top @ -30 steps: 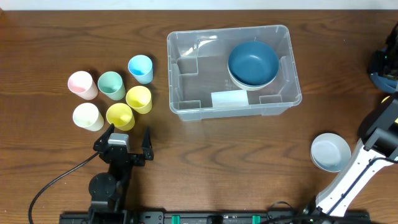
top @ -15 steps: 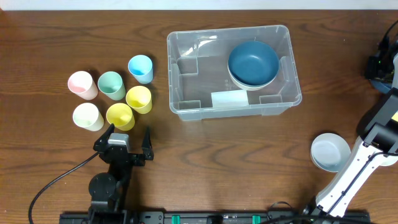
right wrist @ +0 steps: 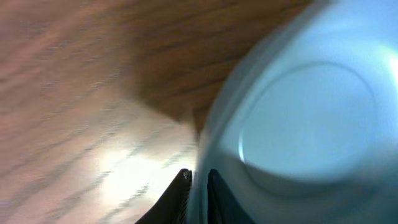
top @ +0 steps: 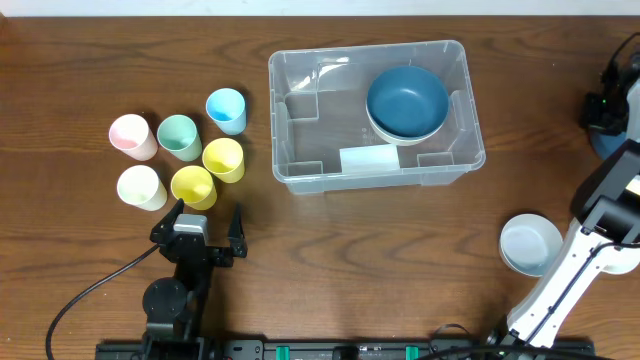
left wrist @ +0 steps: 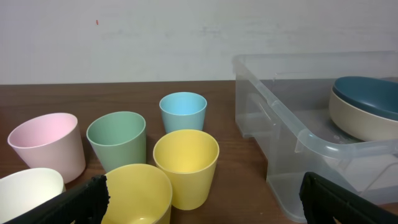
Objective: Pack container
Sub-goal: 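Grip the rim of the second teal bowl with the right gripper, then carry the second teal bowl into the bin and stack it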
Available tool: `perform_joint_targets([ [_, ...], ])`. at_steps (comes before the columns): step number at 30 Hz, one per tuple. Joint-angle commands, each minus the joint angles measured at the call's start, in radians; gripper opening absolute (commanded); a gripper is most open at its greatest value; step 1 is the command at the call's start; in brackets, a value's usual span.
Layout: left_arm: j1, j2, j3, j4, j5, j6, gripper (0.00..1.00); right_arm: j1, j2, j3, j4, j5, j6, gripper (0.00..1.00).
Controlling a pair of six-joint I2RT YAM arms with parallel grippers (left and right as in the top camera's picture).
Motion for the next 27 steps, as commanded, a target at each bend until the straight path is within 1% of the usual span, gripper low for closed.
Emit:
perform_joint_targets([
  [1,0.006,-0.006,-0.019,-0.032,0.012,0.013,0.98,0.072,0.016,0.000,-0.006,-0.011,0.017,0.10],
  [10,0.006,-0.006,-0.019,-0.032,0.012,0.013,0.98,0.231,0.010,0.053,-0.015,-0.003,0.017,0.02],
  [16,0.006,-0.006,-0.019,-0.032,0.012,0.013,0.98,0.319,-0.016,0.218,-0.095,-0.003,0.017,0.01],
  [23,0.006,-0.006,-0.019,-0.032,0.012,0.013,0.98,0.375,-0.062,0.443,-0.204,-0.011,0.037,0.01],
  [27,0.006,-0.006,-0.019,-0.032,0.012,0.013,0.98,0.420,-0.118,0.500,-0.247,-0.039,0.057,0.01],
])
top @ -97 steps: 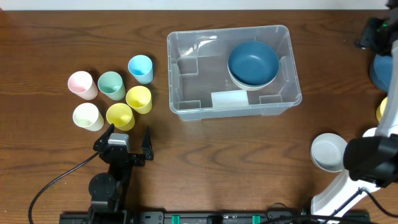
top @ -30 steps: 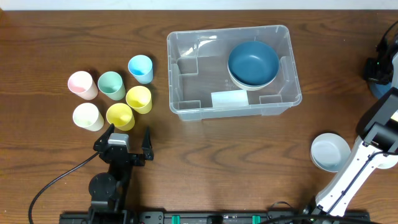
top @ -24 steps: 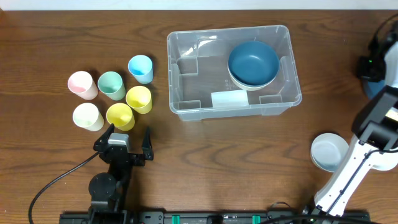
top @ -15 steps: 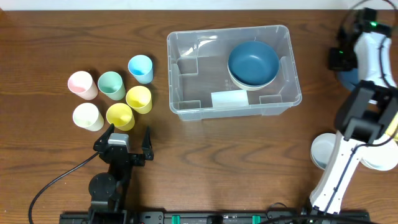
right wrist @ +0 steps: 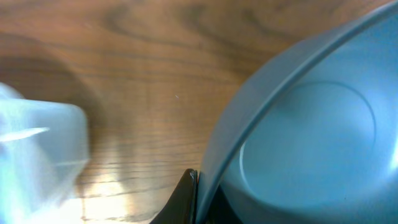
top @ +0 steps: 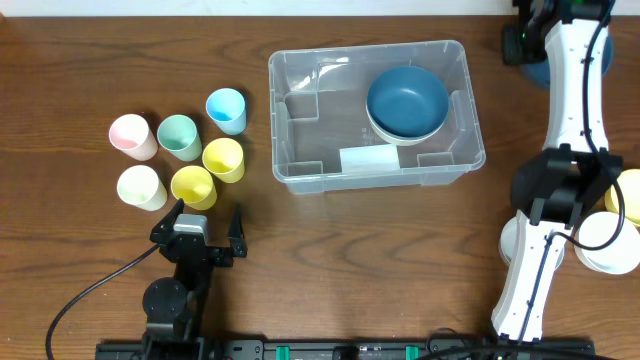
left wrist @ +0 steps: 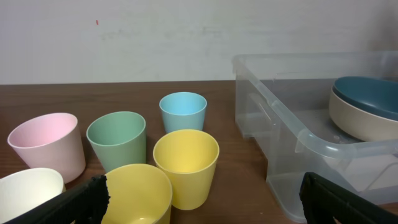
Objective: Pack container
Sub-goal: 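Carry the second teal bowl into the bin and stack it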
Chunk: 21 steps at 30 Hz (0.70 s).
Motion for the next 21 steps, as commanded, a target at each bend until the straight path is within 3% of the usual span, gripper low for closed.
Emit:
perform_joint_targets([
  [1,0.006,-0.006,-0.019,-0.032,0.012,0.013,0.98,0.051,-0.105,0.058,-0.024,-0.034,0.027,0.01],
  [13,0.006,-0.006,-0.019,-0.032,0.012,0.013,0.98,0.384,-0.217,0.053,-0.241,-0.126,0.023,0.01],
  [21,0.006,-0.006,-0.019,-0.032,0.012,0.013,0.98,0.539,-0.197,-0.069,-0.245,-0.042,0.035,0.01],
])
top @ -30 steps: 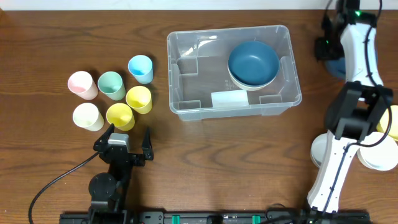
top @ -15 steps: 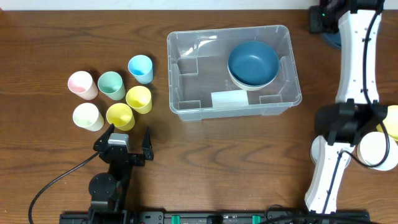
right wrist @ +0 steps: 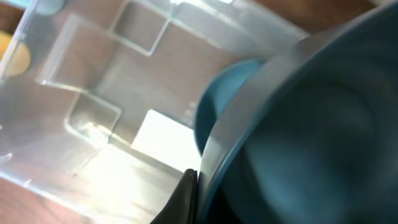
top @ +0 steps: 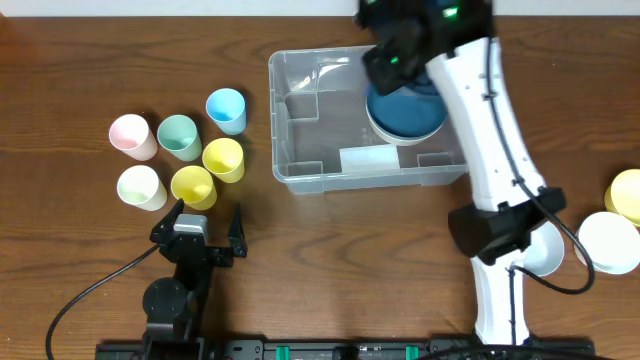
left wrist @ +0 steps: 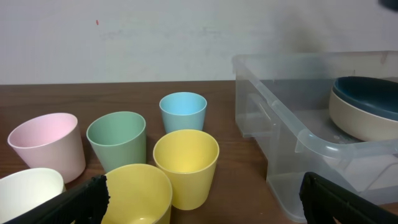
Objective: Pack container
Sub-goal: 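Carry the second teal bowl into the bin and stack it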
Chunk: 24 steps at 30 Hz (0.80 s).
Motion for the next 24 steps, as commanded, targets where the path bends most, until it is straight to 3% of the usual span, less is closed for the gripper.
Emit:
perform_joint_targets([
  [1,0.006,-0.006,-0.019,-0.032,0.012,0.013,0.98,0.025,0.010,-0.071,0.001,0.057,0.022,0.01],
  [9,0.006,-0.006,-0.019,-0.032,0.012,0.013,0.98,0.028,0.010,-0.239,0.047,0.055,0.037,0.02],
  [24,0.006,-0.006,-0.019,-0.032,0.012,0.013,0.98,0.016,0.011,-0.474,0.325,0.058,0.037,0.01],
])
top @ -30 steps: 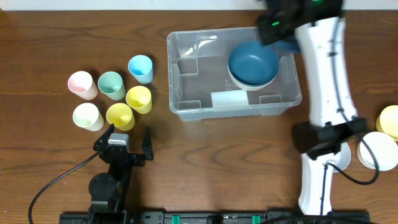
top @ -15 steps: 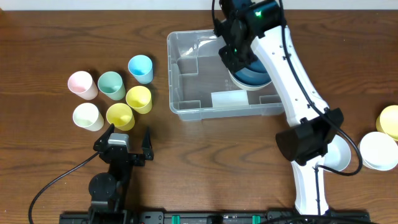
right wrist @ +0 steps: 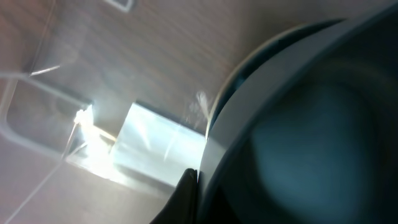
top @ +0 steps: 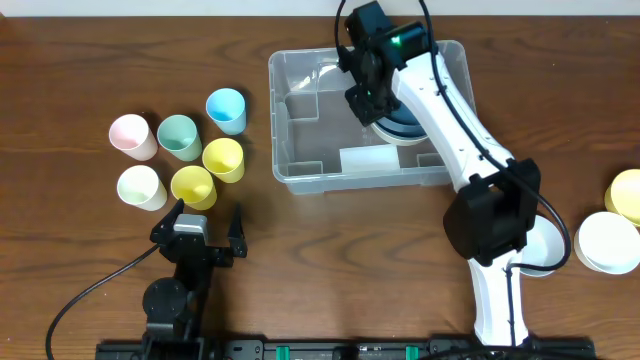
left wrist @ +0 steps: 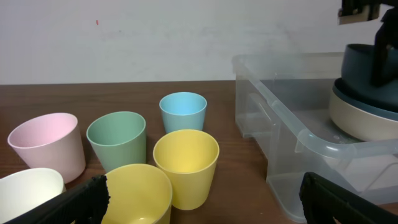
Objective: Pack container
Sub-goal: 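Carry the second teal bowl into the bin and stack it, then move the right gripper to the white bowl and grip its rim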
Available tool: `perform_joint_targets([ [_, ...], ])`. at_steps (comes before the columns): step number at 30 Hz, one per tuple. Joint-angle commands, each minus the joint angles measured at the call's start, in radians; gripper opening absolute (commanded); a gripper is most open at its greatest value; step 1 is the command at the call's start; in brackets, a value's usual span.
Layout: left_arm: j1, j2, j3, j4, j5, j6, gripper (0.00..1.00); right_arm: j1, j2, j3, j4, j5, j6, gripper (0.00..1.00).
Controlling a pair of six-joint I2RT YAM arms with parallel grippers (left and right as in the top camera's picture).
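The clear plastic container (top: 300,165) stands at the table's middle back, with a dark blue bowl nested in a cream bowl (left wrist: 357,121) at its right end. My right gripper (top: 362,95) reaches into the container. It is shut on the rim of a blue-grey bowl (right wrist: 311,137), held just over that stack and seen from the left wrist as a dark bowl (left wrist: 360,62). One finger (right wrist: 188,186) shows against the rim. My left gripper (left wrist: 204,202) rests open near the front left, with nothing between its fingers, behind several pastel cups (top: 222,158).
The cups (pink, green, blue, white, two yellow) cluster left of the container. A white label (right wrist: 155,149) lies on the container floor. At the far right stand a yellow bowl (top: 626,195), a white bowl (top: 608,243) and another pale bowl (top: 545,258) partly under my right arm.
My right gripper has moved with the blue-grey bowl from above the container's back right edge to low over the bowl stack inside. The left arm and the cups have not moved.
My right gripper was shut on the blue-grey bowl's rim at the table's front right. Then it held the bowl at the back right corner, beyond the container. Then it was over the container, and now just above the stacked bowls inside. The left arm stayed still throughout.
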Motion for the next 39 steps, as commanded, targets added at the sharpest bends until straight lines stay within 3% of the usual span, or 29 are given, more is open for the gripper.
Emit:
perform_joint_targets([
  [1,0.006,-0.006,-0.019,-0.032,0.012,0.013,0.98,-0.014,0.007,-0.032,0.038,0.017,0.008,0.01],
  [14,0.006,-0.006,-0.019,-0.032,0.012,0.013,0.98,-0.056,0.009,-0.121,0.129,0.022,0.008,0.02],
  [18,0.006,-0.006,-0.019,-0.032,0.012,0.013,0.98,-0.058,0.009,-0.121,0.143,0.020,-0.004,0.50],
  [20,0.006,-0.006,-0.019,-0.032,0.012,0.013,0.98,-0.055,0.009,-0.120,0.150,0.016,-0.013,0.56],
  [31,0.006,-0.006,-0.019,-0.032,0.012,0.013,0.98,-0.012,-0.056,0.040,0.031,0.012,-0.006,0.57],
  [39,0.006,-0.006,-0.019,-0.032,0.012,0.013,0.98,-0.052,-0.236,0.126,-0.121,0.049,0.058,0.60],
])
